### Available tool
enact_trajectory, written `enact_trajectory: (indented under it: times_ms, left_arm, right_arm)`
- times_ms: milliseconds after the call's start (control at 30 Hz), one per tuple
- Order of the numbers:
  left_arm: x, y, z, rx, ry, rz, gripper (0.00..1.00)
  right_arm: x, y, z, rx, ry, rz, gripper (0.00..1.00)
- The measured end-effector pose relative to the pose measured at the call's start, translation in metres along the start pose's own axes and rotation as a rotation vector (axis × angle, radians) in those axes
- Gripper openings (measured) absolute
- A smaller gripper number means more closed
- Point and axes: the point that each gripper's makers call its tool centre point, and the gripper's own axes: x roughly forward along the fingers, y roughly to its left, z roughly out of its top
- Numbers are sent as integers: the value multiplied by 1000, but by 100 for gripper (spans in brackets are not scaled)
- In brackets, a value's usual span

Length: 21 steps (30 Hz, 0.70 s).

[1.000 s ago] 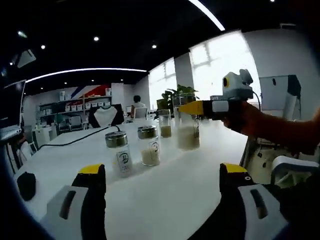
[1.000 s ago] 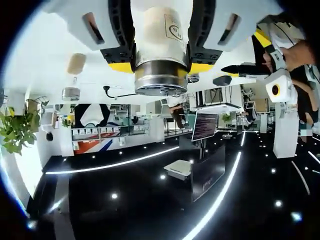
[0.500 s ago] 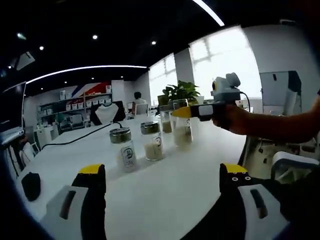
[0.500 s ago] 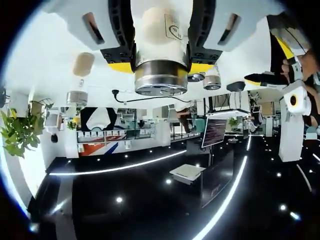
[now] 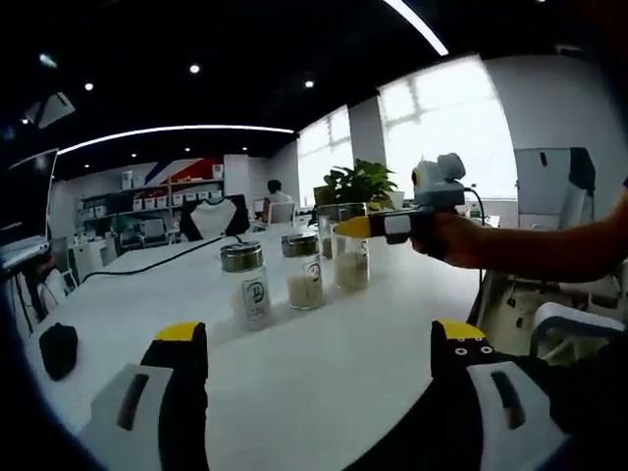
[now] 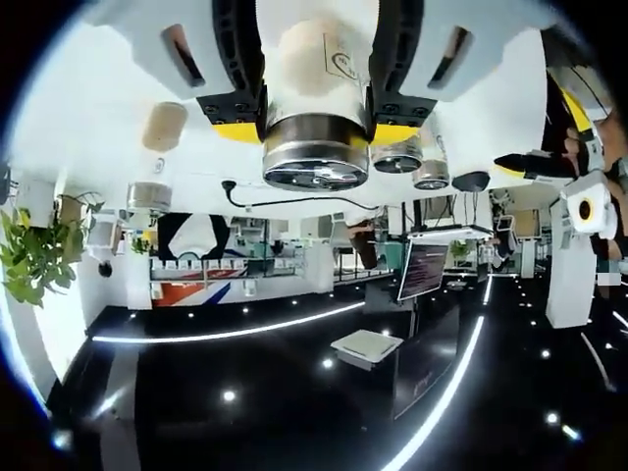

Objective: Rotate the seasoning bottle until the label or dispensing opening points toward the visible target arrow and the bottle remains upright within the marked orientation range

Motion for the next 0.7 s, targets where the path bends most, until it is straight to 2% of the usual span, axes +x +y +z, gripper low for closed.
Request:
enact_trajectory:
  times_ms: [267,433,533,700]
  left_arm:
    - [-2,-2,1,-10,-14,-2,100]
    - [-1,-1,2,-21,-23,-1,100]
    - [-1,-3,4,-44,-39,-8,100]
    - [-3,-2,4,-18,-40,9,100]
  right_arm:
    - [1,0,0,-5,-6,26,38]
    - [2,1,-1,-7,-11,6,38]
    - [3,0,-1,-9,-23,19,38]
    - [3,0,-2,-9,-34,45,38]
